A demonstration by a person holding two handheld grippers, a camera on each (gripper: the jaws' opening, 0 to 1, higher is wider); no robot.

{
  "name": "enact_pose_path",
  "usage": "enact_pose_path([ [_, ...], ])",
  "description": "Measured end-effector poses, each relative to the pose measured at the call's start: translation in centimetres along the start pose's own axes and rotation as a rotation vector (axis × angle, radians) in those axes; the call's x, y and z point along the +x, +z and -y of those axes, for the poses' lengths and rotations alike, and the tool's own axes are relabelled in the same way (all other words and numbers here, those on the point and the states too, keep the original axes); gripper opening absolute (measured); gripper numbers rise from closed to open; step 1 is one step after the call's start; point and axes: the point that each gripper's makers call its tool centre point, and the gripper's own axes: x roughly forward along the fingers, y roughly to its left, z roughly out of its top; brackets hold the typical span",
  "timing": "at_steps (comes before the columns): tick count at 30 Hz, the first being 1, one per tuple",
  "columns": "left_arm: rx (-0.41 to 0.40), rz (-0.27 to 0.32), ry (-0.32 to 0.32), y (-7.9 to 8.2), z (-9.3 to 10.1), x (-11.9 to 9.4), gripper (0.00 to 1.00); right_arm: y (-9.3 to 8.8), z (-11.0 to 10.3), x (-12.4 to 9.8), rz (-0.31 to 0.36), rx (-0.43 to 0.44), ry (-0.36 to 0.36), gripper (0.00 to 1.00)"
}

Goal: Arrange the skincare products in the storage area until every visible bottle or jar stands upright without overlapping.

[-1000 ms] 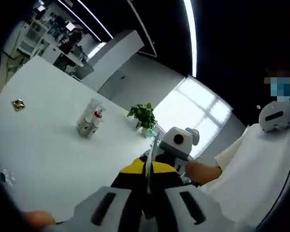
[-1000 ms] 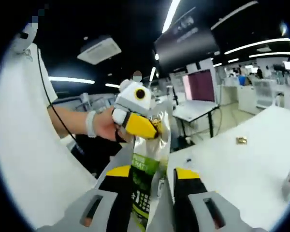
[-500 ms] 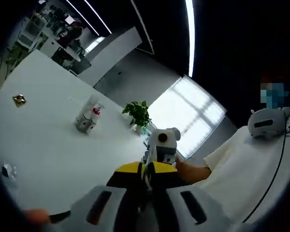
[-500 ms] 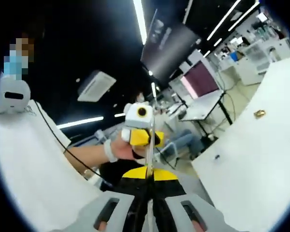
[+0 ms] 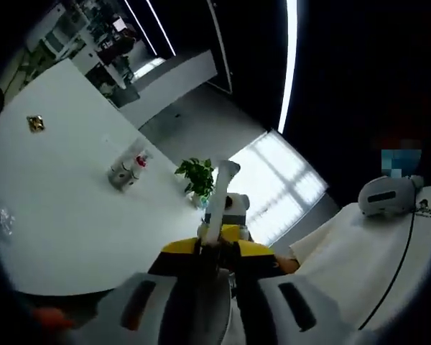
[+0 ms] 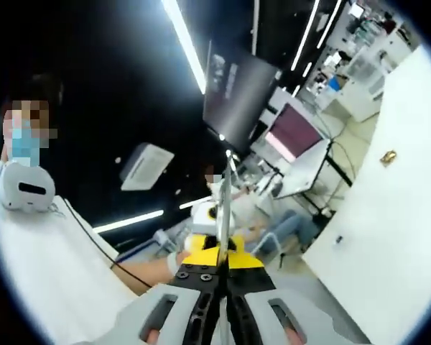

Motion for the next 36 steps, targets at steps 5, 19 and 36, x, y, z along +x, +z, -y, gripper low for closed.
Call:
enact_pose_path([
  [5,-0.013,-0.049,0.025,-1.1,-0.9,0.5,0.06,1.3,0.1,-0.3,0.082,0.037,-0.005,0.0],
  [19,-0.018,-0.052,0.018,-1.0,-0.6,-0.9,0.0,1.0,0.4,-0.3,0.086,0.058,-0.021,0.0],
  [36,-0.046,0.022,0.002,-1.1,0.4,-1.6,0.0,0.6,-0.4,-0.3,0.129,0.085,0.002,0.03],
])
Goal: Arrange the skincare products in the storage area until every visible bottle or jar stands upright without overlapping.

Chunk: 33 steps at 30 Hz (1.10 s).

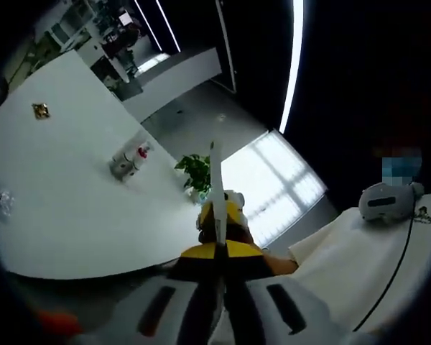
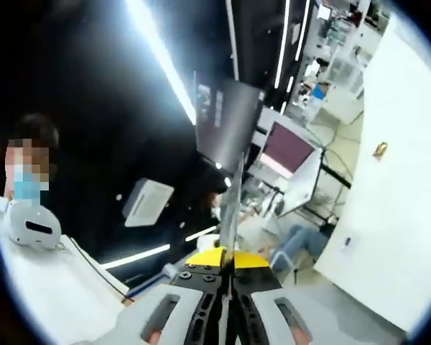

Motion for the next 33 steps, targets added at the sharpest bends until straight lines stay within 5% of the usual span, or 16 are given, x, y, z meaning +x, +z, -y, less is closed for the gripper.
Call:
enact_pose_path([
  [8,-0.014,0.061,-0.029,0.8,0.6,0.0,0.0,-1.0,-0.7,-0.3,-0.031,-0.024,0.018,0.14],
  [33,-0.01,0.084,-0.02,1.2,0.6,1.2,0.0,-1.3,-0.8,-1.6,-0.06,-0.064,0.006,0.14],
])
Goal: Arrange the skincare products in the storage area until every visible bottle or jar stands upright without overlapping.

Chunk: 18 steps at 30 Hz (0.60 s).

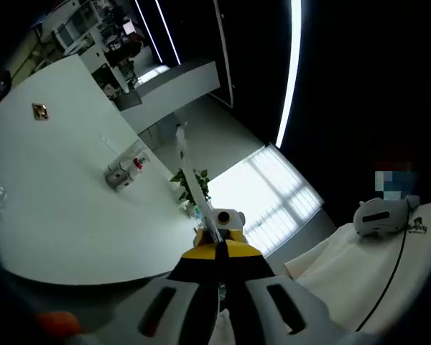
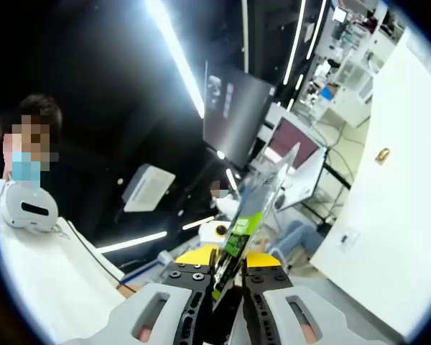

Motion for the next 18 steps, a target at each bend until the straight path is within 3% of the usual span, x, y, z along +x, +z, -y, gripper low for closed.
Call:
enact_pose_path([
  [8,-0.024,0.032,0.005,0.31,-0.32,-0.32,0.0,-0.57,0.13,-0.07,-0.016,0.005,0.0,0.13],
  [12,-0.037,0.04,-0.002,0.2,-0.29,-0.27,0.0,-0.7,0.11,-0.13,-0.026,0.008,0.007,0.03],
  [18,-0.08,0.02,0.009,-0.41,-0.78,0.11,0.0,-0.4,0.68,-0.48,-0.008,0.0,-0.015,0.0],
])
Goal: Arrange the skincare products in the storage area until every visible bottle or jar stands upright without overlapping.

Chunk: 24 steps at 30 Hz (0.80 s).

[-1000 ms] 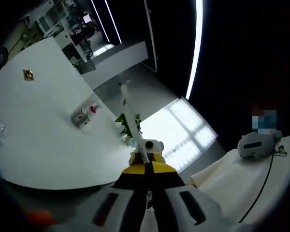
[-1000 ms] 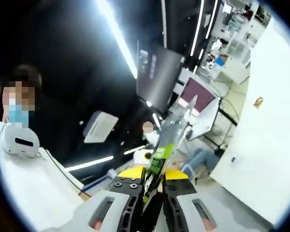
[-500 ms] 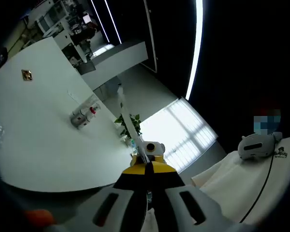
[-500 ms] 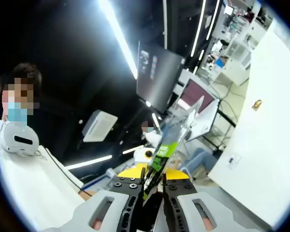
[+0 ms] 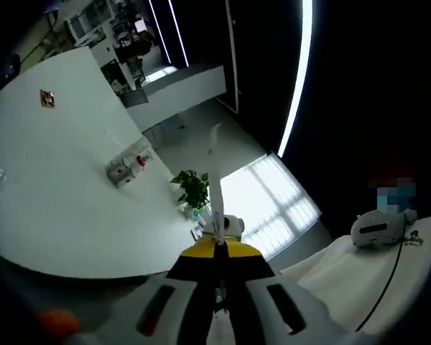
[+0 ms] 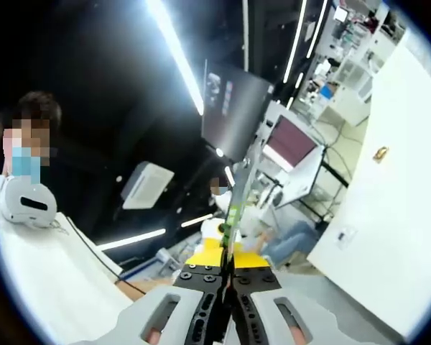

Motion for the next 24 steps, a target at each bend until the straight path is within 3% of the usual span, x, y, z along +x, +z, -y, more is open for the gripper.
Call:
enact_pose_path([
  [8,-0.018,0.029,0.009,0.7,-0.5,0.3,0.0,0.3,0.6,0.1,0.008,0.023,-0.017,0.0],
  [14,-0.025,0.053,0.018,1.4,-0.7,0.4,0.07,-0.7,0.6,0.4,-0.044,0.039,-0.009,0.0],
  [17,-0.027,0.052,0.021,1.4,-0.9,0.6,0.0,-1.4,0.5,0.5,-0.078,0.045,0.0,0.0],
  [24,0.0,0.074,0.015,1.8,-0.8,0.7,0.0,-1.2,0.8,0.4,-0.068,0.055,-0.001,0.0],
])
